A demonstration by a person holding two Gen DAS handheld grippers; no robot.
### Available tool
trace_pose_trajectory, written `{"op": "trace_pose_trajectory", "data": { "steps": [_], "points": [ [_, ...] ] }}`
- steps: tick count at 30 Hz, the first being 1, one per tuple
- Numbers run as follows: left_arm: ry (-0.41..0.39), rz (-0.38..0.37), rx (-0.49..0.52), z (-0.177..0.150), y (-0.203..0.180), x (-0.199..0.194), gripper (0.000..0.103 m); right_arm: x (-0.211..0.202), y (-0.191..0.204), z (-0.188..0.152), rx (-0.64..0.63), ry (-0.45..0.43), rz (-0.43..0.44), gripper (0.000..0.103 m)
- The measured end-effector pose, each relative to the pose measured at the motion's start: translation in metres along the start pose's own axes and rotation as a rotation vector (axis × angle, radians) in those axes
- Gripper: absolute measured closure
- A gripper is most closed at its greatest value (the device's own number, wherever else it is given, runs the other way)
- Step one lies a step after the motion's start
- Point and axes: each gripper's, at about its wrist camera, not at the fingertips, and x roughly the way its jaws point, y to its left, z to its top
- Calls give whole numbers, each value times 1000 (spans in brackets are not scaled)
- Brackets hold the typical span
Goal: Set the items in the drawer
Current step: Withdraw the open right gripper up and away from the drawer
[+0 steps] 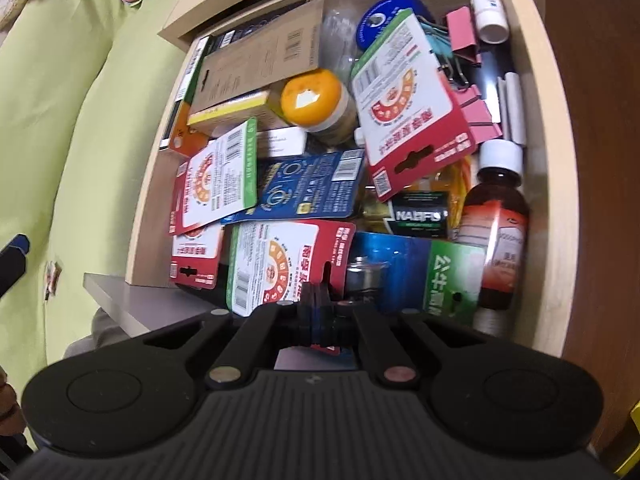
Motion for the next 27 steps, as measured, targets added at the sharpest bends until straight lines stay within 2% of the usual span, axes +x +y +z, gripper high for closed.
{"op": "trace_pose_trajectory", "data": {
  "steps": [8, 16, 23, 27],
  "points": [
    [39, -30, 41, -7, -6, 10, 7, -18, -13, -8, 11, -30, -55, 102],
    [98, -27, 99, -12, -24, 20, 7, 2, -3, -4, -5, -4, 2, 102],
    [123, -24, 144, -14, -37, 22, 7, -22, -11, -10, 9, -62, 22, 102],
    [122, -17, 159, -15, -42, 20, 7, -25, -15, -11, 10, -60, 31, 101]
  ]
}}
